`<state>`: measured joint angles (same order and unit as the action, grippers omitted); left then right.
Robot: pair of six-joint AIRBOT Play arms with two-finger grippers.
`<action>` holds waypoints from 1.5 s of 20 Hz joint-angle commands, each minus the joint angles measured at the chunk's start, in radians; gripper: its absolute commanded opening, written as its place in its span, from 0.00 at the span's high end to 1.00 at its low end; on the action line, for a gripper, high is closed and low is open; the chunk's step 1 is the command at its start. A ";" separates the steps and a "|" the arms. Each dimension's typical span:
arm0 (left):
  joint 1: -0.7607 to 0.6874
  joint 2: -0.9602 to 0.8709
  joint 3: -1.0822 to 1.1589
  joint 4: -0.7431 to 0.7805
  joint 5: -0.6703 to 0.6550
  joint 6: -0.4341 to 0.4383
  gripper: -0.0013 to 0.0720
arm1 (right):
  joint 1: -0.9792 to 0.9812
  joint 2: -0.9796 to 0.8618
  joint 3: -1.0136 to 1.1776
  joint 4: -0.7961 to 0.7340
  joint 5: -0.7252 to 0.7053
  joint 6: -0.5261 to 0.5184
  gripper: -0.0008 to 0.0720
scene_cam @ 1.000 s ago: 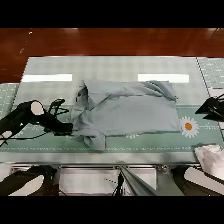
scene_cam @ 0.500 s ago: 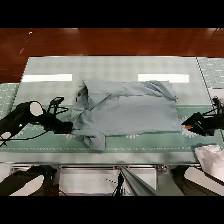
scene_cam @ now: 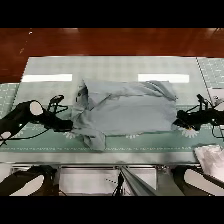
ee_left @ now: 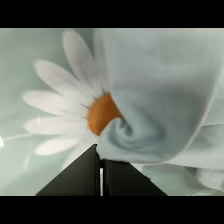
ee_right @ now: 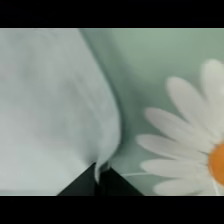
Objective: Fold the shirts.
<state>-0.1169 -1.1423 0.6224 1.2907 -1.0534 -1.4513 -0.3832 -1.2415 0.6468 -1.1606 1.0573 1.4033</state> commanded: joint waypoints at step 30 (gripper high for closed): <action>0.000 0.631 0.990 0.037 -0.330 -0.090 0.94 | 0.077 0.612 1.074 -0.243 0.495 0.054 0.96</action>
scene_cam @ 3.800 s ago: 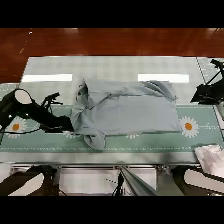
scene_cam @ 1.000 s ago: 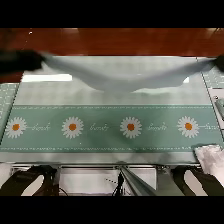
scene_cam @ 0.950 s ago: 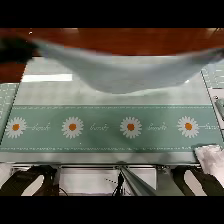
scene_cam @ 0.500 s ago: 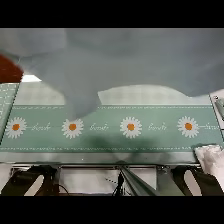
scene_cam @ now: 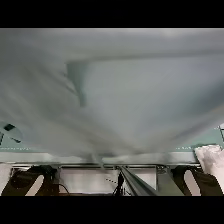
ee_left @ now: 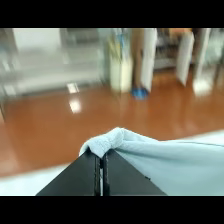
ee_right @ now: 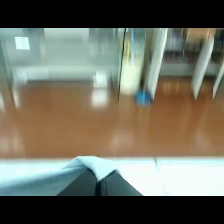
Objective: Fold the shirts.
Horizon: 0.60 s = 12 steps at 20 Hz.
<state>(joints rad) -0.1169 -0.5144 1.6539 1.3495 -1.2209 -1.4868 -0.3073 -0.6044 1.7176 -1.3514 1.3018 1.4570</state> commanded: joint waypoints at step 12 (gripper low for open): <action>0.000 -0.467 -0.484 -0.181 0.431 -0.021 0.94 | 0.095 -0.779 0.003 0.040 0.201 -0.016 0.96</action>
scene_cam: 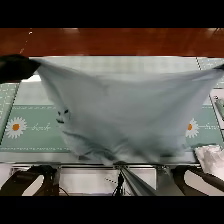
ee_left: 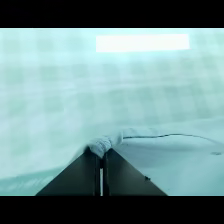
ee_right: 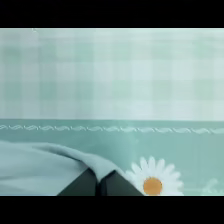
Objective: Fold the shirts.
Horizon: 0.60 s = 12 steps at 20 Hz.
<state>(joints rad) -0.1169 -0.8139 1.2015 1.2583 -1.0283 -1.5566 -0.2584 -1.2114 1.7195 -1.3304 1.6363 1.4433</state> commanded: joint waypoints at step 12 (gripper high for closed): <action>0.000 -0.668 -0.032 -0.145 0.748 0.048 0.94 | 0.069 -0.504 0.000 0.050 -0.663 0.154 0.96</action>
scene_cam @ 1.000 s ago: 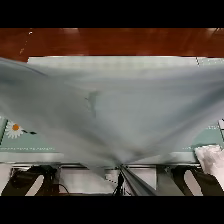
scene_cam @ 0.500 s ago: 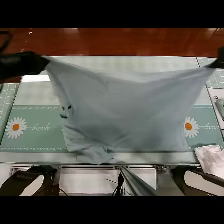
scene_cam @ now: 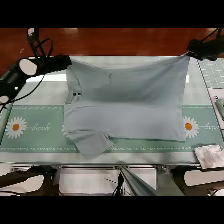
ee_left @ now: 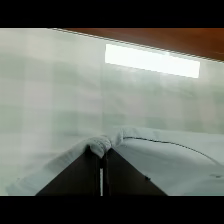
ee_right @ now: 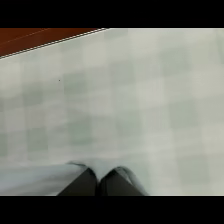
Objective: Fold the shirts.
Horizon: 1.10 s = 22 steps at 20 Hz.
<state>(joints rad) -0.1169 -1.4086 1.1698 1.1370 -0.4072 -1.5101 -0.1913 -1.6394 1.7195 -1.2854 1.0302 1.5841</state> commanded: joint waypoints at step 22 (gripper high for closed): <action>0.105 -0.218 0.207 0.029 -0.774 0.134 0.94 | 0.001 -0.086 0.000 -0.133 0.402 -0.091 0.96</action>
<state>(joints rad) -0.0181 -1.6051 1.3708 1.0988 -1.0229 -1.3811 -0.1902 -1.7283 1.7195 -1.3392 1.3415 1.4925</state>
